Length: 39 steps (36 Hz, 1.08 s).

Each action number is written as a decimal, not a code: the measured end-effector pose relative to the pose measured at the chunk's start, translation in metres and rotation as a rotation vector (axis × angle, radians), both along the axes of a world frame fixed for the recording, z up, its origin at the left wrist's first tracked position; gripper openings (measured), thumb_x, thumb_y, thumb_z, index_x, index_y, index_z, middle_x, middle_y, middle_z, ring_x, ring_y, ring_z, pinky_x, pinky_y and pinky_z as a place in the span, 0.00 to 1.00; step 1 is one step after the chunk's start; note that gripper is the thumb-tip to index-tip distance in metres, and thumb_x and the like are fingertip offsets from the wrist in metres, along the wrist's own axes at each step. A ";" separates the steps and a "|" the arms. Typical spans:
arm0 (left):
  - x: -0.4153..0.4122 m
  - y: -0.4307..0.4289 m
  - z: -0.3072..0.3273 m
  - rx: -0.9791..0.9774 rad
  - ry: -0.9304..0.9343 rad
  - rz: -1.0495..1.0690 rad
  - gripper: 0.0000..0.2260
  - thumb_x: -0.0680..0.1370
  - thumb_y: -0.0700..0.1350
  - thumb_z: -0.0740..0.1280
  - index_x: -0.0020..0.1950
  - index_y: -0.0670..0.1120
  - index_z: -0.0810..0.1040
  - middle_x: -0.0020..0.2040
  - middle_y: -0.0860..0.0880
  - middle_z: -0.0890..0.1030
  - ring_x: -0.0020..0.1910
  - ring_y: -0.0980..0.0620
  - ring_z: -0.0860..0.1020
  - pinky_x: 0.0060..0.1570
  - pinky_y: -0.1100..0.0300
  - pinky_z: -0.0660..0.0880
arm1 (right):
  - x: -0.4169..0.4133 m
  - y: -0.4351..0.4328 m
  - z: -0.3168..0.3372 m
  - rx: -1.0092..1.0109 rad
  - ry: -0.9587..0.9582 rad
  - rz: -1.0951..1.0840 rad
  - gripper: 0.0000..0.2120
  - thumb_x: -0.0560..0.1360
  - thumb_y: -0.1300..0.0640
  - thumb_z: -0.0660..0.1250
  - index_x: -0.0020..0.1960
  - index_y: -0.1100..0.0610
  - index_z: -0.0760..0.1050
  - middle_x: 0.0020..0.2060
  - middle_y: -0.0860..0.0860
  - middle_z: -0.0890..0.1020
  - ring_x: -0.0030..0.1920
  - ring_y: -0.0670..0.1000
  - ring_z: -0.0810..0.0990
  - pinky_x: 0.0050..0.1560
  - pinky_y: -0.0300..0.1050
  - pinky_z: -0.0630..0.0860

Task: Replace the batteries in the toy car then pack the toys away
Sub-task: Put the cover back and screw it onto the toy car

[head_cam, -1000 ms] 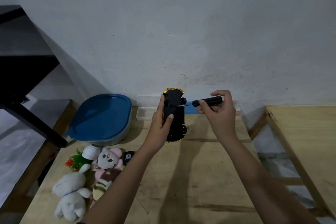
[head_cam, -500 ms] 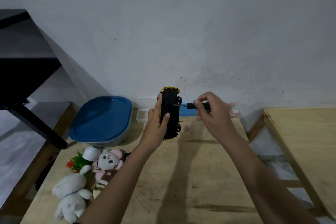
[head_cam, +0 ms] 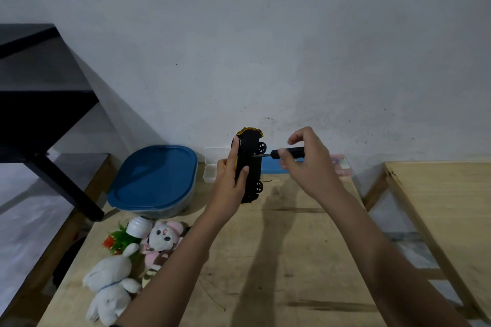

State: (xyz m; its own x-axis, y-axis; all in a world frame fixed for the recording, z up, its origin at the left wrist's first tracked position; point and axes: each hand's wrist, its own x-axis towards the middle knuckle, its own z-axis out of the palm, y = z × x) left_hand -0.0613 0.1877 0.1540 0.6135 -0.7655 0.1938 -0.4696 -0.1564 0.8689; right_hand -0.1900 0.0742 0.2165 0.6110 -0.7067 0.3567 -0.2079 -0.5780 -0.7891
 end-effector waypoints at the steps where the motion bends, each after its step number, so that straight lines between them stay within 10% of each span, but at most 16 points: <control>1: 0.001 0.001 0.001 -0.007 -0.004 0.008 0.28 0.83 0.47 0.55 0.76 0.61 0.44 0.60 0.48 0.66 0.46 0.68 0.68 0.39 0.83 0.65 | 0.001 0.000 0.000 0.003 0.020 0.011 0.10 0.75 0.60 0.66 0.50 0.55 0.65 0.47 0.52 0.75 0.44 0.49 0.80 0.40 0.36 0.76; 7: 0.004 0.002 0.004 -0.041 -0.005 -0.001 0.28 0.82 0.47 0.56 0.76 0.62 0.44 0.63 0.48 0.67 0.50 0.68 0.69 0.46 0.79 0.68 | 0.005 0.009 0.006 0.101 -0.087 0.000 0.07 0.74 0.64 0.66 0.46 0.62 0.67 0.42 0.59 0.79 0.34 0.48 0.83 0.30 0.30 0.74; 13: 0.008 0.004 0.010 -0.153 0.088 0.002 0.27 0.79 0.55 0.57 0.71 0.73 0.46 0.61 0.61 0.66 0.63 0.59 0.68 0.68 0.46 0.66 | 0.002 0.011 0.009 0.035 -0.186 -0.069 0.09 0.72 0.65 0.67 0.40 0.57 0.68 0.36 0.59 0.79 0.38 0.60 0.81 0.41 0.57 0.79; 39: -0.003 0.001 0.010 -0.140 0.124 -0.018 0.28 0.79 0.54 0.57 0.72 0.71 0.46 0.58 0.65 0.65 0.62 0.62 0.67 0.69 0.45 0.65 | -0.005 0.010 0.005 0.062 -0.216 -0.098 0.10 0.72 0.66 0.67 0.39 0.56 0.67 0.36 0.59 0.79 0.37 0.58 0.82 0.39 0.50 0.80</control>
State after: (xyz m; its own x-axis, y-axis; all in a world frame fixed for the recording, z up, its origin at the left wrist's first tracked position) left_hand -0.0648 0.1887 0.1640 0.6260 -0.7473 0.2229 -0.3595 -0.0229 0.9329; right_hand -0.1953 0.0839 0.2211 0.4530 -0.7834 0.4255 -0.0834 -0.5124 -0.8547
